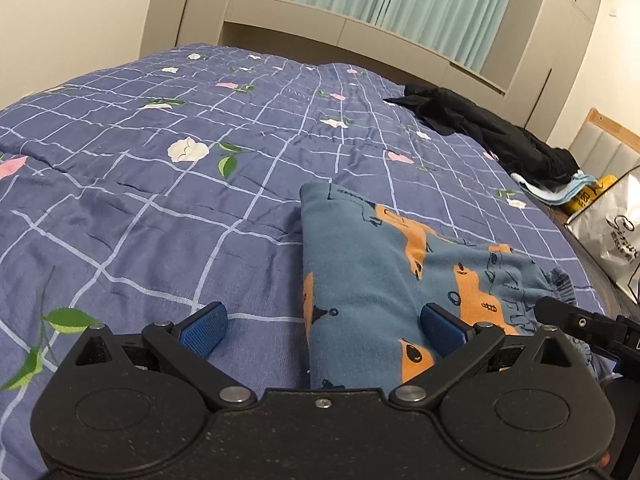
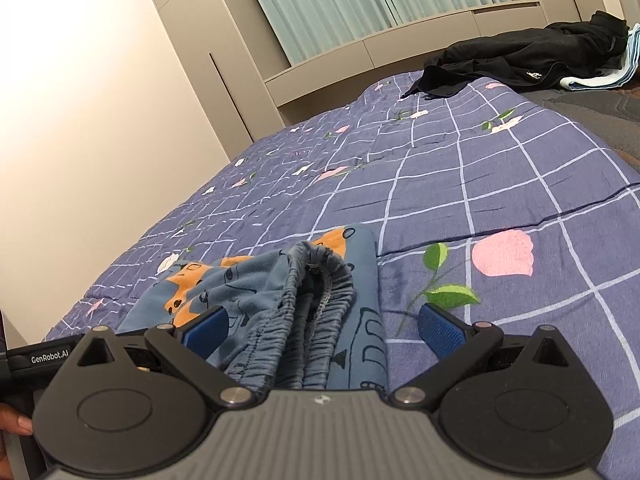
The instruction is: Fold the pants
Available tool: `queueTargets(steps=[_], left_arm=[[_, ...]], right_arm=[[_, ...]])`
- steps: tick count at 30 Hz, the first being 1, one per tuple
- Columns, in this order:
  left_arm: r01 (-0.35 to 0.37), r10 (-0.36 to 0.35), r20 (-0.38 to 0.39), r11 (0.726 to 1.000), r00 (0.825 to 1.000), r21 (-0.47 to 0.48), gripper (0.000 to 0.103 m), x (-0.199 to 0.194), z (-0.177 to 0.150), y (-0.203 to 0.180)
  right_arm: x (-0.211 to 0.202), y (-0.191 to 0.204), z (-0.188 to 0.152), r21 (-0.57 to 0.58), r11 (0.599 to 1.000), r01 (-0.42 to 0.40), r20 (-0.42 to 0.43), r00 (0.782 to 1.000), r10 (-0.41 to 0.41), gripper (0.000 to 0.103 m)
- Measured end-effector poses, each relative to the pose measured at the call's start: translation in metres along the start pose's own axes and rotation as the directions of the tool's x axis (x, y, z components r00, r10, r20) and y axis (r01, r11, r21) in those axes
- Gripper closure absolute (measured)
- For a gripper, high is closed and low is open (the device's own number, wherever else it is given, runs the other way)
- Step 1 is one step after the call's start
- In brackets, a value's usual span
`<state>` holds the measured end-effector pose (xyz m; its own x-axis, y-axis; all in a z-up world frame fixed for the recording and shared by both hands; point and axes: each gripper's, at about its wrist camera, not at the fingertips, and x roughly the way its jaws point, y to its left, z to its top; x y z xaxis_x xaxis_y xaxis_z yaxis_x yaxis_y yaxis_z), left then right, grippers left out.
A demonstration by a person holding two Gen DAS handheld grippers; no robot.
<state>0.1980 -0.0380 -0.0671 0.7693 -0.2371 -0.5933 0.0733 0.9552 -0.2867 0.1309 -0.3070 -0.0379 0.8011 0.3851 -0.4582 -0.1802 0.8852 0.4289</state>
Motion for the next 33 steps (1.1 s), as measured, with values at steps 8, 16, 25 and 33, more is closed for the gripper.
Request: queueTargets(steps=[8,16,25,33], left_arm=[[0.015,-0.015,-0.057,1.000,0.998,0.001,0.001,-0.007,0.005,0.000],[0.020,-0.022,-0.102,1.000,0.995,-0.016,0.001,-0.012,0.008,0.002],[0.042,-0.046,-0.154,0.999,0.987,-0.027,0.002,-0.017,0.014,0.003],[0.099,-0.101,-0.170,0.995,0.980,-0.021,0.022,-0.022,0.016,0.000]], right_arm=[[-0.001,-0.001,-0.001,0.003,1.000,-0.005,0.007,1.000,0.005,0.000],[0.000,-0.001,-0.001,-0.001,1.000,-0.003,0.006,1.000,0.003,0.000],[0.000,0.000,-0.001,-0.001,1.000,-0.004,0.007,1.000,0.004,0.000],[-0.008,-0.005,-0.002,0.026,0.999,-0.032,0.040,0.999,0.031,0.001]])
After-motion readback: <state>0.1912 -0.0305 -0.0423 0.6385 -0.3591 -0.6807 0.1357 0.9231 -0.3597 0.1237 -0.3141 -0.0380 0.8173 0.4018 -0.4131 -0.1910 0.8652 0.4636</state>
